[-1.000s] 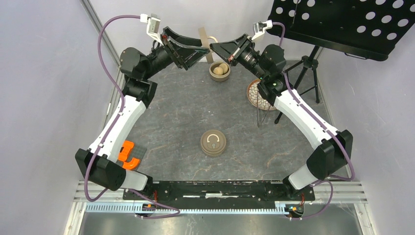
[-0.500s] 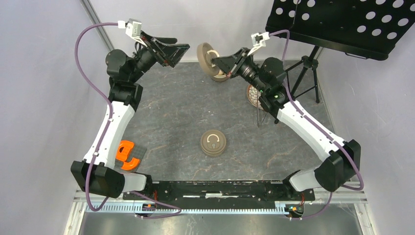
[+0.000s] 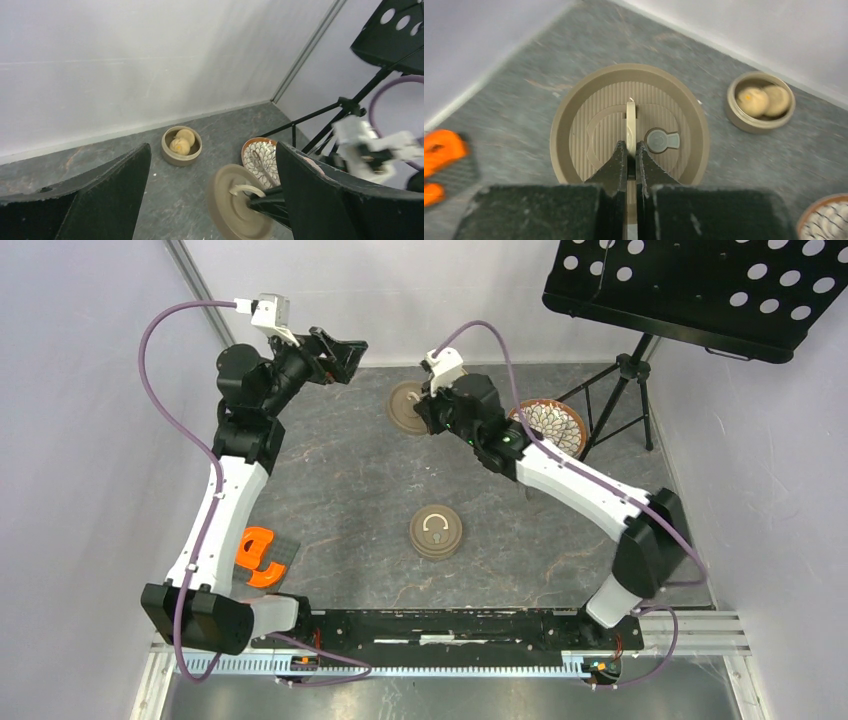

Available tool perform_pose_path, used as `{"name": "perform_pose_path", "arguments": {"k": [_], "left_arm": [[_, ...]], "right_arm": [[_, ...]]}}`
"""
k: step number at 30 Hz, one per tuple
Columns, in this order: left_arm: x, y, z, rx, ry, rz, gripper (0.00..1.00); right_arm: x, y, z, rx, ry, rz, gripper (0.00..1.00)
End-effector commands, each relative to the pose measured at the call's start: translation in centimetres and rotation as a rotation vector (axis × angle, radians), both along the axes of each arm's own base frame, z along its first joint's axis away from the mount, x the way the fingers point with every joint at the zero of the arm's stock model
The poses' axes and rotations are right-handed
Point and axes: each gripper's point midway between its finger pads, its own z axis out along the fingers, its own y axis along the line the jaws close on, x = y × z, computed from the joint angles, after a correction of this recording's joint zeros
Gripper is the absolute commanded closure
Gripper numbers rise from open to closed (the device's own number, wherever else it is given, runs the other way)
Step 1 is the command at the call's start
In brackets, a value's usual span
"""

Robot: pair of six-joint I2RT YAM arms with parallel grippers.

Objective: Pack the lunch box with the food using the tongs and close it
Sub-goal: Move the packing box to the center of the board.

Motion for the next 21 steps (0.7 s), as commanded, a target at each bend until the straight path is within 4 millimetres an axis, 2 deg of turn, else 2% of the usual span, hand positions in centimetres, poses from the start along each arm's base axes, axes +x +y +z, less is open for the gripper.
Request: {"name": "perform_pose_path", "arguments": {"k": [1,8,14,18,21], "left_arm": [[-0.7,1.3,0.2,0.081,-0.043,0.057,0.0],[-0.9,1.5,-0.5,0.109,-0.044,0.059,0.0],[-1.1,1.7,-1.8,0.125,-0.013,0.068,0.0],[-1.1,1.8,-2.3,0.121,-0.003,0.072,0.0],[-1.0,2.0,-2.6,0.121,0.002,0.08,0.0]], "right_arm": [[3.5,-1.5,-2.2,-0.24,-0.055,-0.094,1.0],[8.5,-2.2,-5.3,-0.311,-0.066,-0.15,1.0],[13.9,-4.0,-6.4,-0.283,-0.051,-0.213,1.0],[16.9,-5.5,-7.3,-0.206,-0.035,-0.225,1.0],[19.1,-6.5,-7.9,-0.223,-0.039,-0.25,1.0]]}}
